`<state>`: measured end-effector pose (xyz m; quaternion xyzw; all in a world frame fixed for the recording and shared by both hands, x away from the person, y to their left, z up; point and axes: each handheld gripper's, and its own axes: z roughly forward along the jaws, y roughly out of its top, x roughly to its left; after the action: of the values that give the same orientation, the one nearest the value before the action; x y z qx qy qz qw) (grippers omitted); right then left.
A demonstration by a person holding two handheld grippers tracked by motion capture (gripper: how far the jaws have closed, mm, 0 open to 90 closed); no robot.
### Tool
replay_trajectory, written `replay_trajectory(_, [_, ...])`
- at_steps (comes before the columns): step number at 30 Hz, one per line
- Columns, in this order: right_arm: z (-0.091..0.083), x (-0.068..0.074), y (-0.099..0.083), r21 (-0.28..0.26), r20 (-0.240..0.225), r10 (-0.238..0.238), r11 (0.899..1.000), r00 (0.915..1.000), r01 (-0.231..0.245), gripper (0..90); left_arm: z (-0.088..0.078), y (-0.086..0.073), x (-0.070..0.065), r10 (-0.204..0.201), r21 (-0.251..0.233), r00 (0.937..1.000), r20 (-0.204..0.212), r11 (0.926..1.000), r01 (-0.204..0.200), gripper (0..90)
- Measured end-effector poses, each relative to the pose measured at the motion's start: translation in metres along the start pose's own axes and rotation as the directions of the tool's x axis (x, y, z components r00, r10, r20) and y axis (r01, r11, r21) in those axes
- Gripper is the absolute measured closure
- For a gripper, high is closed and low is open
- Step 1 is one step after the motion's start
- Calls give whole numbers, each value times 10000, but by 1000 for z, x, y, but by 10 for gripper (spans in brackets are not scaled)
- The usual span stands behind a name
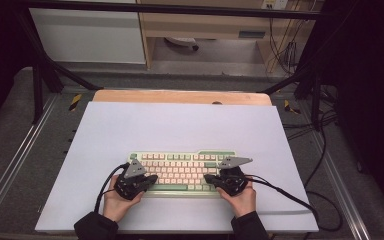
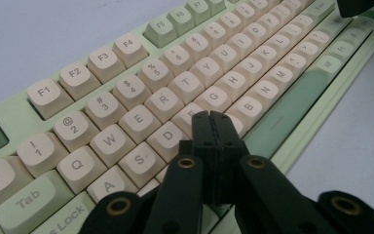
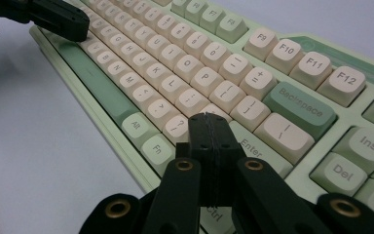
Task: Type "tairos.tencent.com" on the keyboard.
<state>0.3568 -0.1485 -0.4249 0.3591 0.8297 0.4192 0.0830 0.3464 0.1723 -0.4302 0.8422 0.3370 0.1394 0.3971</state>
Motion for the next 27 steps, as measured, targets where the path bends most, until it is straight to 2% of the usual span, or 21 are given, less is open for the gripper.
replay_trajectory(6, [0, 0, 0, 6, 3, -20, 10000, 10000, 20, 900, 3, -1, -2, 136, 25, 9998, -107, 9999, -136, 900])
replay_trajectory(13, [0, 0, 0, 24, 14, -29, 10000, 10000, 29, 900, 2, -1, -1, 91, 11, 9999, -53, 10000, -91, 900])
replay_trajectory(18, [-1, 0, 0, 26, 12, -9, 10000, 10000, 9, 900, -4, 0, 0, 50, -206, 10000, -35, 9998, -51, 900])
replay_trajectory(27, [-2, 0, 0, 14, -23, 22, 10000, 10000, -21, 900, -13, -1, 5, -100, -306, 9999, -47, 9995, 98, 900])
